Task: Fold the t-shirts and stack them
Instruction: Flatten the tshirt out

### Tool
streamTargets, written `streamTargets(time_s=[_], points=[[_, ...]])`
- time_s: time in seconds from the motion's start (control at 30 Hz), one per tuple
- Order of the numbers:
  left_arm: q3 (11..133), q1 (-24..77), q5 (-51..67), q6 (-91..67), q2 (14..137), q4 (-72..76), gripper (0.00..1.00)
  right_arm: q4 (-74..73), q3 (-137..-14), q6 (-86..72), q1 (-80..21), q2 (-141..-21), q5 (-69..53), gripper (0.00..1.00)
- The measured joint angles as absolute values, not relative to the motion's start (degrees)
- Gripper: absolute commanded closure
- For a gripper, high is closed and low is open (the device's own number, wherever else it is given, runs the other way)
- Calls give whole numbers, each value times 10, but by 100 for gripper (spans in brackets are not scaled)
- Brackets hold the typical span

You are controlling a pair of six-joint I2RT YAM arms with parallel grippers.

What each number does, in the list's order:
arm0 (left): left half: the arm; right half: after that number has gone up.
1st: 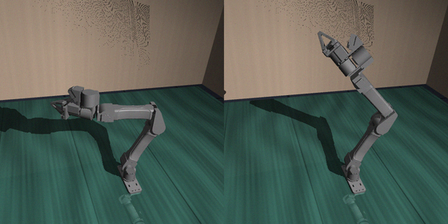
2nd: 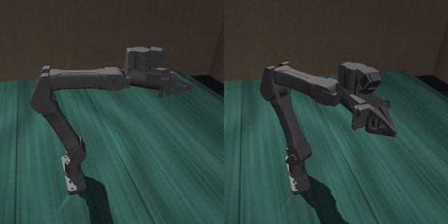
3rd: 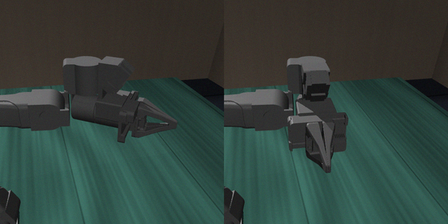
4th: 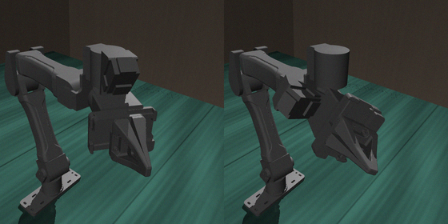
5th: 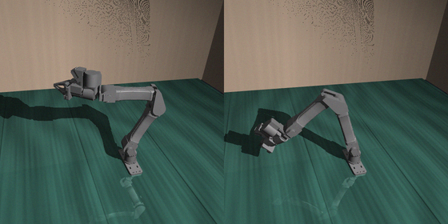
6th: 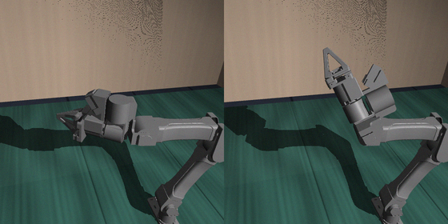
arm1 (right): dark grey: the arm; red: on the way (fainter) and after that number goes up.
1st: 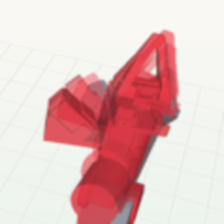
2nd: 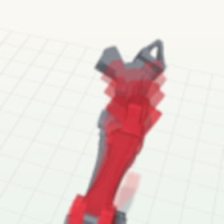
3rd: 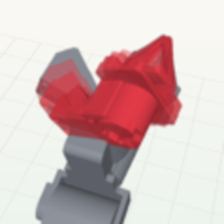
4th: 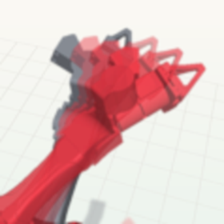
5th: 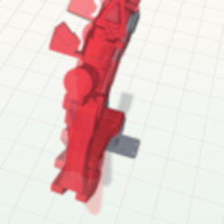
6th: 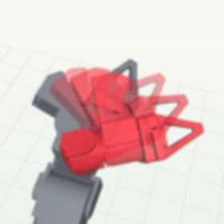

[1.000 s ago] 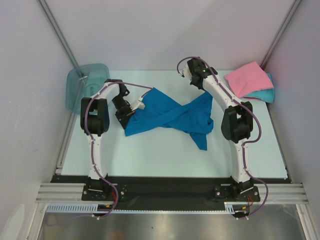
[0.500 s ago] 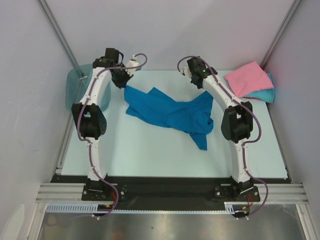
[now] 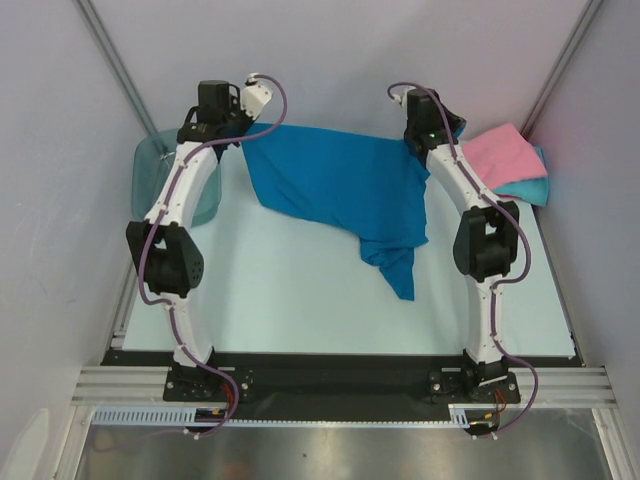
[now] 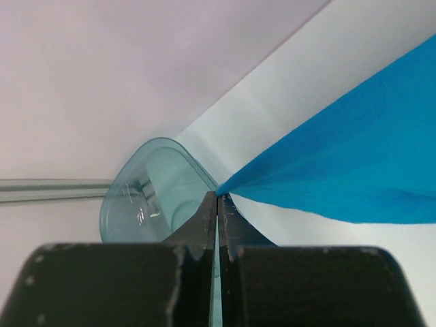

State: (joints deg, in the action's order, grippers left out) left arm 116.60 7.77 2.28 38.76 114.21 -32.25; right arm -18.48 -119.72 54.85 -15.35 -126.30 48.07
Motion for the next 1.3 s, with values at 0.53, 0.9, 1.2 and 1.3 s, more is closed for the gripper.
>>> streamTargets(time_s=[0.53, 0.9, 1.2, 1.3], points=[[1108, 102, -65, 400, 1126, -209, 100, -355, -1127, 405, -176, -1254, 322, 100], [1052, 102, -154, 444, 1112, -124, 100, -542, -1138, 396, -230, -1229, 91, 100], [1049, 107, -189, 452, 1112, -102, 100, -623, -1168, 412, -236, -1226, 5, 68], [1047, 109, -193, 453, 1112, -96, 100, -655, -1169, 423, -248, -1226, -19, 37]])
